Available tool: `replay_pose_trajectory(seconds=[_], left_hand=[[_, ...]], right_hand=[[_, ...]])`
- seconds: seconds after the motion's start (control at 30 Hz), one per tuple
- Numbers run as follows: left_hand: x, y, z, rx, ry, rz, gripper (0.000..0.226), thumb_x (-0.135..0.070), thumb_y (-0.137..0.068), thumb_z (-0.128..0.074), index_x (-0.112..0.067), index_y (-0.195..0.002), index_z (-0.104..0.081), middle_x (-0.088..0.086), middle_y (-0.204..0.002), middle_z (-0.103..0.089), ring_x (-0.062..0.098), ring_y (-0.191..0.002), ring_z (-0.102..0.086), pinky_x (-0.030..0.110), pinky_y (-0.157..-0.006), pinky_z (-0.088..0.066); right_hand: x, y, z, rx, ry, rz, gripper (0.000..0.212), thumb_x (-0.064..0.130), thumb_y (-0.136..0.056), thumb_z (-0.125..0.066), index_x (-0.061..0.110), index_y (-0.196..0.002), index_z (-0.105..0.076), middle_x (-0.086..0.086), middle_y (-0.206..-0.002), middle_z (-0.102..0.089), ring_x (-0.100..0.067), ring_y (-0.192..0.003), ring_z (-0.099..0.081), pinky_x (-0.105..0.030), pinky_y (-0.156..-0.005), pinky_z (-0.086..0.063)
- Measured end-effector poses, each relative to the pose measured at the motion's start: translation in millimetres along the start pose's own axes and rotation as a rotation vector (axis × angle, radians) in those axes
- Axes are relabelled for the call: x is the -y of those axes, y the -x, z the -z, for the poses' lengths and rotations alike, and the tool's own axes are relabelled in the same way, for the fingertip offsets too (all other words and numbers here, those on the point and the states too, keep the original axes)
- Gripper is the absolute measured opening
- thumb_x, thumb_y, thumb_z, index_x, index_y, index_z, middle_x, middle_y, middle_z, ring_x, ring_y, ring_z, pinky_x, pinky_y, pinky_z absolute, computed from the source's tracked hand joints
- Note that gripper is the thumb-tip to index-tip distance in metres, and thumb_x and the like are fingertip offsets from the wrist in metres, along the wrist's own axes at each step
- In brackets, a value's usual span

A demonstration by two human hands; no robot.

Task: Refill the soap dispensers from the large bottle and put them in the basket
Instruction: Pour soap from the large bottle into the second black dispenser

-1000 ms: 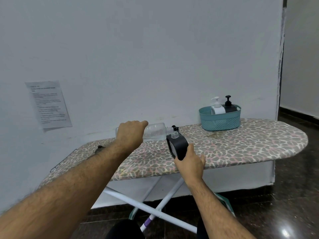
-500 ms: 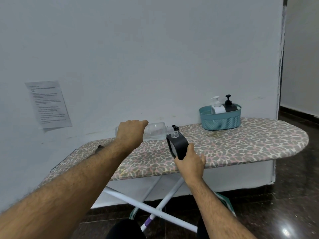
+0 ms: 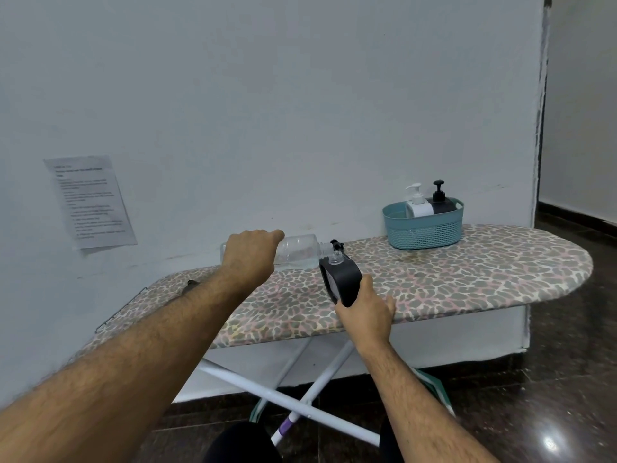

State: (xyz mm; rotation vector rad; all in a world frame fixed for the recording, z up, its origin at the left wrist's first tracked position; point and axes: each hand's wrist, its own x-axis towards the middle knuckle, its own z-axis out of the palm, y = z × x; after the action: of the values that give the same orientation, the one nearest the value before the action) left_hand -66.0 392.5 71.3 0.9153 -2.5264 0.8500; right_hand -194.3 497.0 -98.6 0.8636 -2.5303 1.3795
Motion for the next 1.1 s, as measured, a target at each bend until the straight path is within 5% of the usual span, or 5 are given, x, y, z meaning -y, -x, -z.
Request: replay_pose_trajectory(seconds=[1.1], left_hand=[[-0.3, -0.9, -3.2, -0.017, -0.005, -0.014, 0.043, -0.011, -0.088, -0.067, -0.027, -0.127, -0.055, -0.004, -0.082, -0.064, 0.016, -0.069, -0.058, 0.029, -0.059, -0.04]], right_hand=[[0.3, 0.8, -0.2, 0.013, 0.022, -0.01, 0.061, 0.039, -0.083, -0.067, 0.013, -0.133, -0.041, 0.01, -0.074, -0.062, -0.015, -0.074, -0.063, -0.048, -0.121, -0.016]])
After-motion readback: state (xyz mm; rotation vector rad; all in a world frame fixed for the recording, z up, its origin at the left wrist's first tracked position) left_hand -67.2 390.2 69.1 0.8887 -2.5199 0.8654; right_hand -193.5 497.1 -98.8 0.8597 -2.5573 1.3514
